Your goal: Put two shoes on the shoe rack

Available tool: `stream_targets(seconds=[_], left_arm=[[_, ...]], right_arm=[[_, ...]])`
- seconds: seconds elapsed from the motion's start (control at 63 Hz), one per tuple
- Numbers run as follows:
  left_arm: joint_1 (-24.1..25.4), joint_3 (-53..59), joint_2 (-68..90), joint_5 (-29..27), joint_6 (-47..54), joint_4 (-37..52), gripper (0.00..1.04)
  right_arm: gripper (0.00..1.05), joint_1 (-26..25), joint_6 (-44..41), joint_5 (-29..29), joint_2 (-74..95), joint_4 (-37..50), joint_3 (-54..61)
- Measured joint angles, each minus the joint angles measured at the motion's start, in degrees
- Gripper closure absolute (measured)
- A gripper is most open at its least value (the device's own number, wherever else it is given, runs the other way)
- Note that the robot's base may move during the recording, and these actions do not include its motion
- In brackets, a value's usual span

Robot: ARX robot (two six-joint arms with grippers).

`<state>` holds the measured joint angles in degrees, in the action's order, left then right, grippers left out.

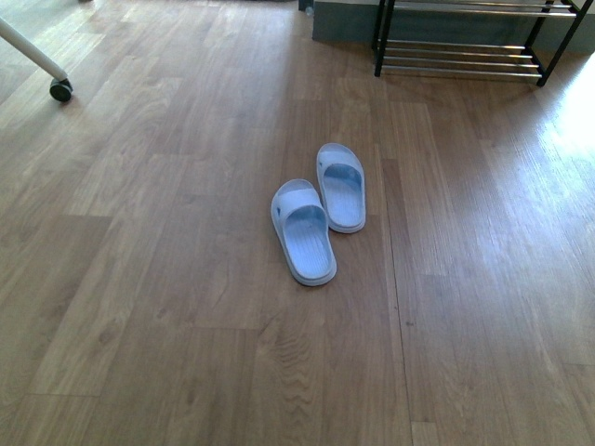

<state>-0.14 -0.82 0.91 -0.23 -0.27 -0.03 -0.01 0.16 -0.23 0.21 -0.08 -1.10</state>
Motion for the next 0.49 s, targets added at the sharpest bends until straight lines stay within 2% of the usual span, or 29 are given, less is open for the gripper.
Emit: stream_targets(seconds=[0.492], left_arm=[[0.09,0.0,0.0,0.37,0.02,0.0,0.09]], right_arm=[[0.09,-0.04,0.0,0.44,-0.02,0.0,0.0]])
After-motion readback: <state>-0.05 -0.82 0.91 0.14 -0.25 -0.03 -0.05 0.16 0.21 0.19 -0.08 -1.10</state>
